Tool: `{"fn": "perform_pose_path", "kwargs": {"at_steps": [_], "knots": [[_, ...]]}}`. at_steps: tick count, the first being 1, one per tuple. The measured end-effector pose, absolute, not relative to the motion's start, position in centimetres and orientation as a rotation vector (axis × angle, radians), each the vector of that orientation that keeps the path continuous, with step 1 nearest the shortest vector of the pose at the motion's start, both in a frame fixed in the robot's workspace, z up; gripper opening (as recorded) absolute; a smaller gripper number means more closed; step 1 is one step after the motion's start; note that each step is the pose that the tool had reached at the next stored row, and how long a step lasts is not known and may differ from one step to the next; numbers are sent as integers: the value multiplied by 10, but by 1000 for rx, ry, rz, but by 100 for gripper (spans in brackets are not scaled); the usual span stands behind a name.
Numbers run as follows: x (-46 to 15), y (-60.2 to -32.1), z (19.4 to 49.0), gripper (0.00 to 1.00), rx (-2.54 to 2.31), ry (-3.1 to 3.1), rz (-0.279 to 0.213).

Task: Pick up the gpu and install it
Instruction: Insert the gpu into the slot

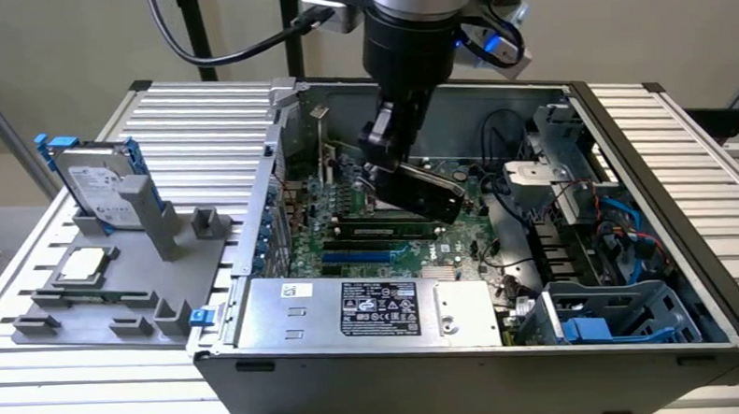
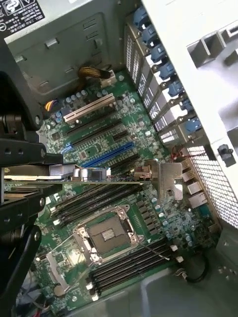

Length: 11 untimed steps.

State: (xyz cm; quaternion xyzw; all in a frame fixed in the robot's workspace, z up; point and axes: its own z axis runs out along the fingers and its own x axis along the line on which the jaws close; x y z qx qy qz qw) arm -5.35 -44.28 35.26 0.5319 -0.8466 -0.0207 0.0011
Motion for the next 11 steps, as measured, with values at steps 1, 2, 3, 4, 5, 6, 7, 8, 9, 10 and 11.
{"fn": "perform_pose_path", "kwargs": {"at_steps": [1,2,3,4,5,6,7,8,9,10,11], "knots": [[-53,-443,352,0,1693,-2642,-65],[-54,-443,351,0,1716,-2627,-65],[-53,-443,350,0,1739,-2611,-65],[-53,-443,349,0,1765,-2594,-65],[-53,-443,349,0,1787,-2578,-65],[-53,-443,348,0,1811,-2561,-65],[-53,-443,347,0,1834,-2544,-65],[-54,-443,346,0,1857,-2527,-65],[-53,-443,345,0,1879,-2510,-65],[-54,-443,345,0,1902,-2493,-65],[-53,-443,344,0,1924,-2475,-64]]}}
